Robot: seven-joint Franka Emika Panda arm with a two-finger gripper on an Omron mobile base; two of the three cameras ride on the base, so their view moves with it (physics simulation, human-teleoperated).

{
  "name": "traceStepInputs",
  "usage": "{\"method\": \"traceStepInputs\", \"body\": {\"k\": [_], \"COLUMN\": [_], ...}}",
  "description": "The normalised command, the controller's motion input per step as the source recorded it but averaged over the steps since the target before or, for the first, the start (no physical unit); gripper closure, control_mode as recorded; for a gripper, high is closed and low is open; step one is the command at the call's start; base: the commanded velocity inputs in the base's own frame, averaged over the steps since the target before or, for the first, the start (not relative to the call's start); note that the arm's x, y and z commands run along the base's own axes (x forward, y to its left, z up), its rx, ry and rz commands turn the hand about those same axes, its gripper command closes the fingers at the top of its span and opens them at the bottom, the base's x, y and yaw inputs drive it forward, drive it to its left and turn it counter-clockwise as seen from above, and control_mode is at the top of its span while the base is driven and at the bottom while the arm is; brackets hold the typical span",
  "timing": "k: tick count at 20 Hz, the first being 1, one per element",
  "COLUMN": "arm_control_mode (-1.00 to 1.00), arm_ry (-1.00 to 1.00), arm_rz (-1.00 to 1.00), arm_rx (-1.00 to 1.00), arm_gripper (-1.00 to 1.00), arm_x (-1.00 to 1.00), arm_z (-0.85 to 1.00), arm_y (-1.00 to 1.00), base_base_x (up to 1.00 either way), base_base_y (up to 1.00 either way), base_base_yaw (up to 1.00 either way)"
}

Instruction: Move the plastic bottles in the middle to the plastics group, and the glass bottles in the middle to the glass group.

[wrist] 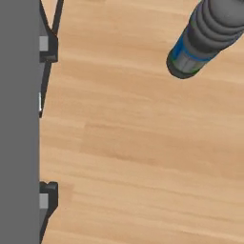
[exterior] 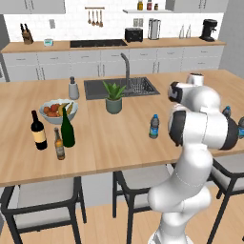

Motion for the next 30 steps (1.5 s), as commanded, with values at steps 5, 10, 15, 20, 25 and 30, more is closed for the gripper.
{"method": "traceStepInputs", "body": {"k": [5, 10, 15, 20, 25, 30], "arm_control_mode": [-1.0, -1.0, -1.0, -1.0, -1.0, -1.0], "arm_ry": [0.0, 0.0, -0.01, -0.06, -0.14, -0.06], "arm_rz": [0.15, 0.03, 0.0, -0.01, -0.03, 0.0], "arm_rx": [0.25, -0.01, -0.03, -0.07, -0.05, -0.02], "arm_gripper": [-1.0, -1.0, -1.0, -1.0, -1.0, -1.0], "arm_x": [0.03, 0.25, 0.45, 0.62, 0.2, 0.01], "arm_z": [0.11, 0.14, -0.02, -0.19, -0.05, -0.12], "arm_y": [0.84, 0.87, 0.3, 0.02, 0.0, 0.0], "base_base_x": [0.0, 0.0, 0.0, 0.0, 0.0, 0.0], "base_base_y": [0.0, 0.0, 0.0, 0.0, 0.0, 0.0], "base_base_yaw": [0.0, 0.0, 0.0, 0.0, 0.0, 0.0]}}
